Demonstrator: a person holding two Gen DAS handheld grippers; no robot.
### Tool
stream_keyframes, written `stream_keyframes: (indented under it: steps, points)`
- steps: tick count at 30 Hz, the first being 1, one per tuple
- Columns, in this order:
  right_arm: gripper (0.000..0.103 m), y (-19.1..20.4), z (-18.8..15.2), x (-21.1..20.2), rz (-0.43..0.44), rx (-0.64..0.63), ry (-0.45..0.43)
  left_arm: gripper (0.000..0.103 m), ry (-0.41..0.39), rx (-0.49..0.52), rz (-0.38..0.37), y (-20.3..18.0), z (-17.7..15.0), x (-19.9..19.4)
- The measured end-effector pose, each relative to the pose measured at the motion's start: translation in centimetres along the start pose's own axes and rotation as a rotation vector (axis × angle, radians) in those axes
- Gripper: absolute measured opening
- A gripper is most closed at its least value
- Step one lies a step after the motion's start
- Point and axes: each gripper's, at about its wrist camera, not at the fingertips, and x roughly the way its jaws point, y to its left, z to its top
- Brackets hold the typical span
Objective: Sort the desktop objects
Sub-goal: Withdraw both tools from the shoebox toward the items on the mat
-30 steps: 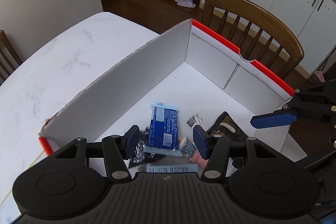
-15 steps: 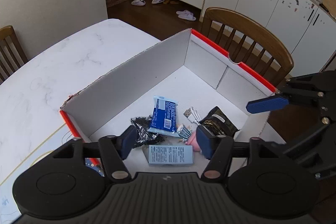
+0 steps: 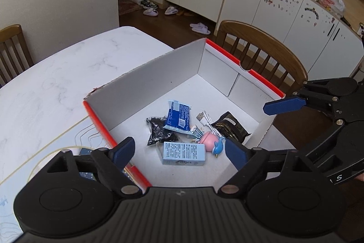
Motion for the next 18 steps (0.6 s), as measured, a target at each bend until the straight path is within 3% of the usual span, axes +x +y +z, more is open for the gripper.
stream_keyframes:
  steps: [18]
  points:
    - [0.089,4.5,-0.5,-1.3,-0.029,0.014,-0.045,0.088,-0.066,-0.07,0.028,3.3,-4.3,-5.5]
